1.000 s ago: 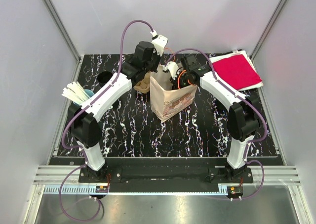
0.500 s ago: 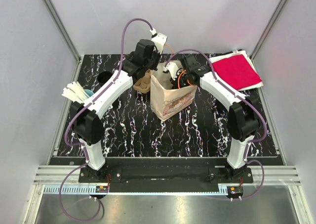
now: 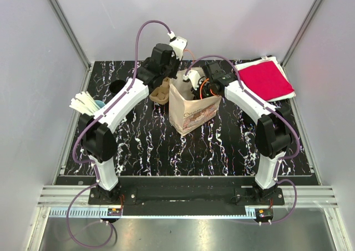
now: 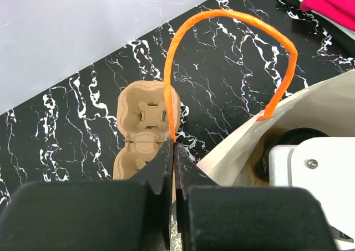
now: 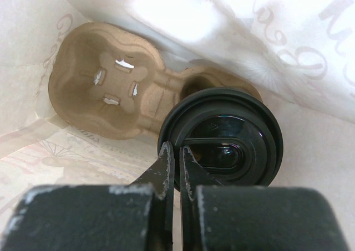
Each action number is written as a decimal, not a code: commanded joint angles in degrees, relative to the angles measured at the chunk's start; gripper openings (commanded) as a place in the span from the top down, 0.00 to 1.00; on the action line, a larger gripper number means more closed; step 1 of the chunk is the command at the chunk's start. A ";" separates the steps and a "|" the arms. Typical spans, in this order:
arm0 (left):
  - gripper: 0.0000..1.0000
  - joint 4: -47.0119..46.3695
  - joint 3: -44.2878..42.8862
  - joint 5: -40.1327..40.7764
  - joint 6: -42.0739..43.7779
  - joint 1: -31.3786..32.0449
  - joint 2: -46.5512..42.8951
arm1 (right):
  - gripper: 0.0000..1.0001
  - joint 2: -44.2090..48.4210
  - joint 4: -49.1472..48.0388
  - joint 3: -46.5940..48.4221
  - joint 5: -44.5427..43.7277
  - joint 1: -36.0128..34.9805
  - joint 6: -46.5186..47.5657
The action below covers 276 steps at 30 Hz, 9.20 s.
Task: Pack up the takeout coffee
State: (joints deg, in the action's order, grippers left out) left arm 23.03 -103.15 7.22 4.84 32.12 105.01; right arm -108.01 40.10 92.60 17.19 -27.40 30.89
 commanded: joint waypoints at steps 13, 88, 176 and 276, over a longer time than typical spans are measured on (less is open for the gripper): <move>1.00 -0.79 0.94 -3.27 0.26 1.63 -2.88 | 1.00 -2.82 1.83 -0.93 -0.23 -0.38 1.01; 0.91 -1.05 2.52 -3.35 2.72 4.53 -4.64 | 0.11 13.69 5.61 4.43 -0.23 -0.46 -0.66; 0.01 2.02 20.17 2.80 9.32 -17.40 -39.43 | 0.00 41.73 -8.54 -13.32 -21.59 12.89 -8.39; 1.00 19.78 20.10 -65.49 26.18 -65.52 -23.36 | 0.01 42.44 -8.81 -18.68 -18.33 12.89 -13.05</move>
State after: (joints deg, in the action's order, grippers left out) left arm 42.39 -81.28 -52.18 30.24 -33.12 85.23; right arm -66.59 32.80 73.78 -1.85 -14.83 18.31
